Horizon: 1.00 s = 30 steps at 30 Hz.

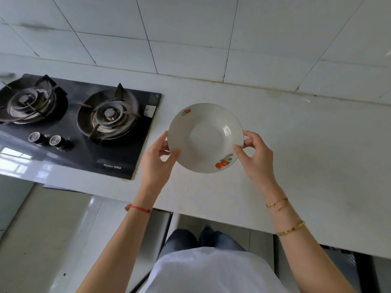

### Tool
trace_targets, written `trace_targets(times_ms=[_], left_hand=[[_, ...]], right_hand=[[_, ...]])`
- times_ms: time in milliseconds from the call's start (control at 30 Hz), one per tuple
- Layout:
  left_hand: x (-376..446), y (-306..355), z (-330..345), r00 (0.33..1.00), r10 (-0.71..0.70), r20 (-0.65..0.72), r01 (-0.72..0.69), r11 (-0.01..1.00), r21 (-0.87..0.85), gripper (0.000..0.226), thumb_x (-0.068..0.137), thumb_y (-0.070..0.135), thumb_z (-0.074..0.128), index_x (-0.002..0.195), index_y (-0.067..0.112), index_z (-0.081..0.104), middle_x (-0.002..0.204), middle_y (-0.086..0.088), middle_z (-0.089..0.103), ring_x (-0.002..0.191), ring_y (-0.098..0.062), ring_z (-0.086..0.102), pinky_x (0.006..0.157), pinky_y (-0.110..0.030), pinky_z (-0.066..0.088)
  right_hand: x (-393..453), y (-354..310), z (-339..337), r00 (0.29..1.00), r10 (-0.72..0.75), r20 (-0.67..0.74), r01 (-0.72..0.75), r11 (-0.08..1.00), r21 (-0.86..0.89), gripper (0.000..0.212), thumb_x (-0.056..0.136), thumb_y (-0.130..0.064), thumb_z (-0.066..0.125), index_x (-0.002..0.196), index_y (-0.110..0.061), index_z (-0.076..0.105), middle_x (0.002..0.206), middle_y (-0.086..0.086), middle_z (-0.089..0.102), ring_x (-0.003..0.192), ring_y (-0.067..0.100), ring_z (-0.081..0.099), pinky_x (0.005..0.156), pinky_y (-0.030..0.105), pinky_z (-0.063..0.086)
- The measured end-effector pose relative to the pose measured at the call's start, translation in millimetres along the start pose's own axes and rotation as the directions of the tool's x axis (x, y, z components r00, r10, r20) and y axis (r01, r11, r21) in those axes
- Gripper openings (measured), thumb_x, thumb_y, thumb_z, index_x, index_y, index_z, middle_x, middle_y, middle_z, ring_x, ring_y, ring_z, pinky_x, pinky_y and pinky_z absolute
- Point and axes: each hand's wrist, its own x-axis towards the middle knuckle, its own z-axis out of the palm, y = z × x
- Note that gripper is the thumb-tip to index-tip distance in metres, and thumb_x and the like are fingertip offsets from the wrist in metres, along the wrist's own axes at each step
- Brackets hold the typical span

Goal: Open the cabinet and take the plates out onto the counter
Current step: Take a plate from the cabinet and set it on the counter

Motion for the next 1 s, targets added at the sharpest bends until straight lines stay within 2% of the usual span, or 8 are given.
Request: trace_targets(times_ms=[133, 300, 467, 567, 667, 767, 900, 1000], left_hand=[[57.8, 0.0, 22.1, 0.999, -0.002, 0.039, 0.001, 1.000, 0.011, 0.057, 0.083, 0.017, 0.074, 0.136, 0.021, 0.055, 0.097, 0.008, 0.071, 0.086, -0.009, 0.068, 0.079, -0.012, 0.051], [135.6, -10.3, 53.8, 0.994, -0.042, 0.103, 0.041, 0.999, 0.017, 0.057, 0.083, 0.017, 0.074, 0.136, 0.020, 0.054, 0.100, 0.003, 0.071, 0.090, -0.012, 0.068, 0.080, -0.014, 0.051], [204.8, -25.6, 88.9, 0.989, -0.056, 0.136, 0.057, 0.998, 0.001, 0.056, 0.083, 0.011, 0.074, 0.135, 0.017, 0.055, 0.098, 0.000, 0.069, 0.083, -0.014, 0.066, 0.076, -0.014, 0.050], [235.5, -38.5, 106.4, 0.986, -0.055, 0.155, 0.052, 0.998, 0.020, 0.056, 0.082, 0.010, 0.073, 0.135, 0.016, 0.055, 0.097, 0.000, 0.069, 0.083, -0.014, 0.066, 0.075, -0.010, 0.050], [255.3, -52.3, 119.6, 0.980, -0.080, 0.180, 0.076, 0.997, 0.027, 0.056, 0.083, 0.009, 0.072, 0.136, 0.016, 0.055, 0.100, -0.003, 0.070, 0.087, -0.019, 0.068, 0.083, -0.025, 0.054], [266.8, -65.3, 130.6, 0.978, -0.081, 0.193, 0.076, 0.997, 0.031, 0.058, 0.084, 0.009, 0.072, 0.138, 0.015, 0.053, 0.103, -0.005, 0.071, 0.091, -0.020, 0.068, 0.082, -0.020, 0.052], [276.2, -77.0, 141.3, 0.972, -0.113, 0.205, 0.104, 0.993, 0.056, 0.060, 0.085, 0.011, 0.072, 0.141, 0.013, 0.049, 0.109, -0.007, 0.071, 0.096, -0.020, 0.067, 0.089, -0.029, 0.054], [280.5, -82.3, 147.6, 0.969, -0.130, 0.208, 0.118, 0.991, 0.070, 0.061, 0.085, 0.012, 0.072, 0.142, 0.014, 0.048, 0.110, -0.006, 0.070, 0.096, -0.020, 0.067, 0.089, -0.027, 0.053]], right_hand=[[53.0, 14.0, 12.8, 1.000, 0.006, -0.020, -0.007, 1.000, -0.010, 0.038, 0.083, -0.021, 0.071, 0.119, -0.018, 0.059, 0.082, -0.005, 0.063, 0.085, -0.007, 0.057, 0.082, -0.002, 0.034], [120.8, 37.6, 36.1, 0.999, 0.037, -0.041, -0.038, 0.999, -0.026, 0.037, 0.082, -0.018, 0.071, 0.117, -0.018, 0.060, 0.082, -0.001, 0.065, 0.082, 0.007, 0.060, 0.077, -0.002, 0.035], [183.8, 61.8, 61.1, 0.997, 0.050, -0.063, -0.054, 0.996, -0.076, 0.033, 0.082, -0.018, 0.068, 0.114, -0.017, 0.060, 0.077, -0.009, 0.061, 0.078, -0.005, 0.058, 0.072, -0.001, 0.036], [212.7, 77.5, 75.8, 0.995, 0.082, -0.062, -0.088, 0.992, -0.093, 0.032, 0.082, -0.019, 0.067, 0.114, -0.018, 0.060, 0.080, -0.004, 0.062, 0.079, 0.004, 0.058, 0.069, -0.002, 0.036], [229.2, 92.6, 88.1, 0.993, 0.106, -0.057, -0.111, 0.989, -0.094, 0.032, 0.083, -0.019, 0.067, 0.115, -0.018, 0.059, 0.082, -0.002, 0.063, 0.079, 0.009, 0.058, 0.068, -0.002, 0.037], [239.5, 106.7, 96.6, 0.993, 0.114, -0.040, -0.118, 0.987, -0.113, 0.036, 0.085, -0.020, 0.067, 0.119, -0.016, 0.058, 0.082, -0.007, 0.059, 0.079, 0.007, 0.056, 0.068, -0.002, 0.037], [247.3, 119.7, 104.3, 0.990, 0.135, -0.030, -0.138, 0.977, -0.163, 0.041, 0.086, -0.020, 0.067, 0.125, -0.014, 0.056, 0.086, 0.001, 0.061, 0.081, 0.012, 0.055, 0.066, -0.002, 0.037], [249.9, 124.2, 106.2, 0.990, 0.143, -0.022, -0.144, 0.972, -0.185, 0.043, 0.087, -0.022, 0.066, 0.128, -0.013, 0.054, 0.089, 0.001, 0.061, 0.082, 0.012, 0.055, 0.063, 0.002, 0.040]])
